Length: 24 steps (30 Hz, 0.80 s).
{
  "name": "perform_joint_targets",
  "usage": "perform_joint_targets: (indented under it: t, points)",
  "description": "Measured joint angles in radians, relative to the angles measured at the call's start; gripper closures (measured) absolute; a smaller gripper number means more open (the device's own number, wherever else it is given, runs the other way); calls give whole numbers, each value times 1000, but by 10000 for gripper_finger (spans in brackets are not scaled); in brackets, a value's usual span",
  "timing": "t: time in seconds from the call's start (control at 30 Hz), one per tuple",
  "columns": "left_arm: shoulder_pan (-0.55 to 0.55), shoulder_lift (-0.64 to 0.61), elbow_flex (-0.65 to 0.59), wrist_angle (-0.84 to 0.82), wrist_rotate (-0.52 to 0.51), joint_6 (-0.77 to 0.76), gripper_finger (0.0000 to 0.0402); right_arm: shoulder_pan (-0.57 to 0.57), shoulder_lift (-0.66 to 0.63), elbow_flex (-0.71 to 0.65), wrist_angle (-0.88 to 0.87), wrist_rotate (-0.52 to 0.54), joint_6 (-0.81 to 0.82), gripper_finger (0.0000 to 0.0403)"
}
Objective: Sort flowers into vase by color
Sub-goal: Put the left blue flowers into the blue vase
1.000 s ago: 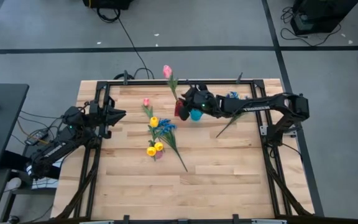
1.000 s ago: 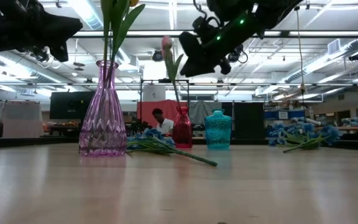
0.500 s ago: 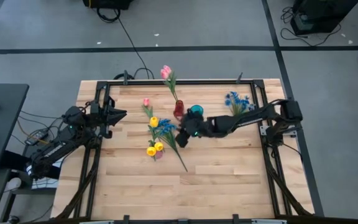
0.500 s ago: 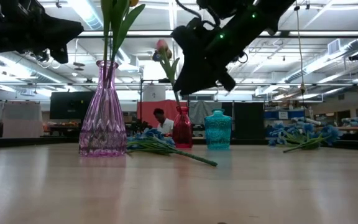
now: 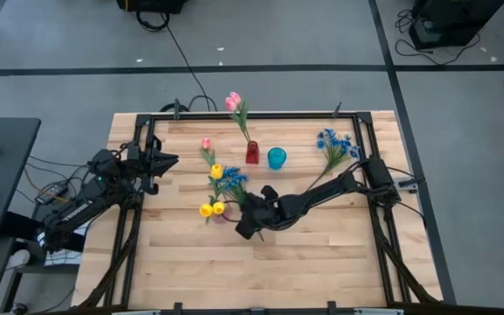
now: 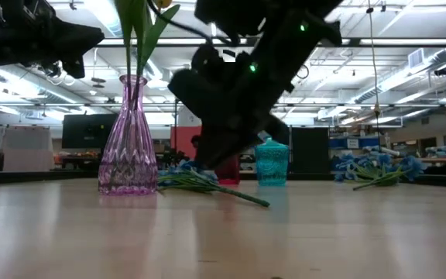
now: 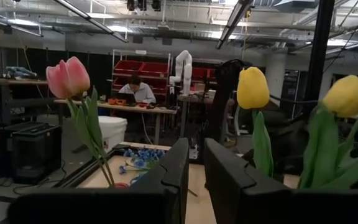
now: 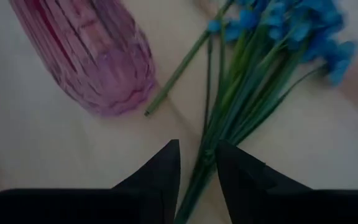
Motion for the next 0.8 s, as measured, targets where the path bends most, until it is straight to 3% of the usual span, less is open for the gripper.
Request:
perform_joint_targets:
  t: [0.17, 0.37, 0.67, 0.8]
  points:
    - [0, 0, 0, 0, 0, 1, 347, 15, 8, 24, -54, 27, 11, 286]
    - [0, 0, 0, -1, 0, 1, 347, 14, 11, 25, -140, -59, 15, 278]
    - [0, 0, 0, -2, 0, 1, 347, 14, 11, 25, -144, -54, 19, 187]
    - [0, 0, 0, -2, 0, 1, 347, 14, 11, 25, -143, -95, 18, 170]
